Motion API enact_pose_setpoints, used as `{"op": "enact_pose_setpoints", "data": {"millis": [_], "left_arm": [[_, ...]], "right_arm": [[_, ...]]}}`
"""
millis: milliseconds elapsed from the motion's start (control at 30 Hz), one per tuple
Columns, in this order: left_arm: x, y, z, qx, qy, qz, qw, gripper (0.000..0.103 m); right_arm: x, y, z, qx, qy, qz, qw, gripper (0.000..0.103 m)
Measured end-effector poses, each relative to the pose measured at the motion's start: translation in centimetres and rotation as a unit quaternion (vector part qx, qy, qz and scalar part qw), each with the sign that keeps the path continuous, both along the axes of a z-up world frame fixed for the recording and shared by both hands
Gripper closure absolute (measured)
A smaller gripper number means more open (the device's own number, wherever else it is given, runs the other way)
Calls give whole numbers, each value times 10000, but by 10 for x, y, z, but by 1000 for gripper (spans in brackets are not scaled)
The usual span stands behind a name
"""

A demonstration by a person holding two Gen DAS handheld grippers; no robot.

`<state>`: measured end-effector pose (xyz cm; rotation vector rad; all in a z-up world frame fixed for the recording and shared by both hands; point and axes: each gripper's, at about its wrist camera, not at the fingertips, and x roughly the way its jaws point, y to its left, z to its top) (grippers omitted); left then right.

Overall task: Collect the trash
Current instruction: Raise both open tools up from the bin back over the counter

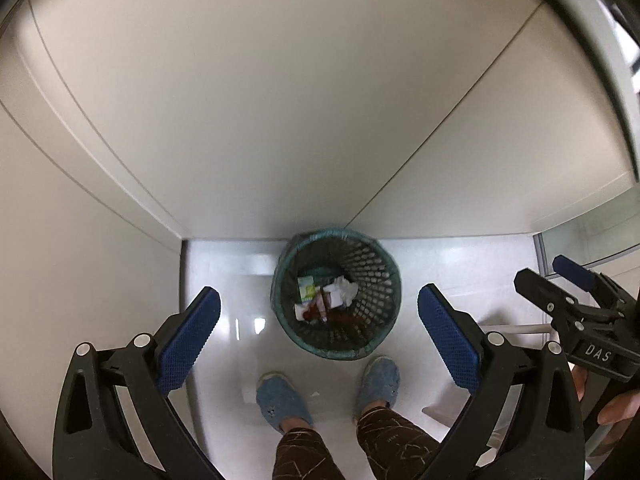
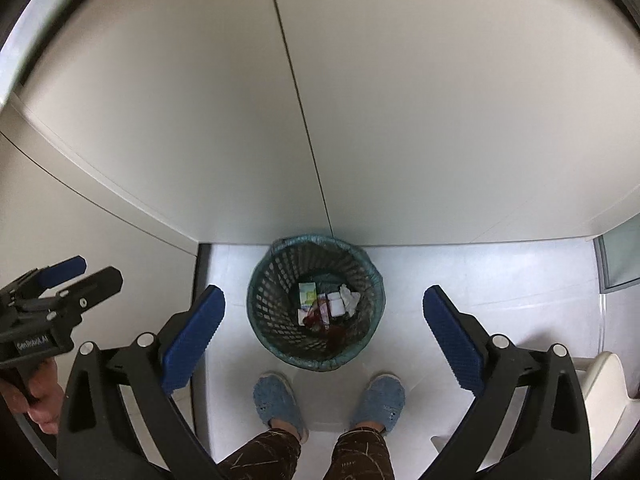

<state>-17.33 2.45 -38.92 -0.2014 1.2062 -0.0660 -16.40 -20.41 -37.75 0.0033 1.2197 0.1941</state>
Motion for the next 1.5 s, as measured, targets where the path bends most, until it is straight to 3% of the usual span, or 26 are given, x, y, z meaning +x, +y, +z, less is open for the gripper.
{"op": "enact_pose_setpoints", "data": {"millis": [367,633,833,1133,1333,1500], "left_arm": [[9,-13,123,146,-509,-337,9980,6],[25,-10,201,-7,-782,-366,9963,6],[38,-6,251,124,-1013,-513,9935,6],[59,6,312,172,-1379,-619,9884,6],[80,2,327,234,-1385,-608,9882,6],[103,-2,337,282,-1401,-529,9883,6]], "right_arm": [[-1,-8,134,122,-603,-239,9978,8],[11,-10,206,76,-998,-413,9941,8],[17,-8,262,33,-1325,-497,9899,8],[33,-6,313,30,-1526,-729,9856,8],[61,-10,330,99,-1477,-630,9870,8],[100,-13,334,-8,-1531,-240,9879,8]]}}
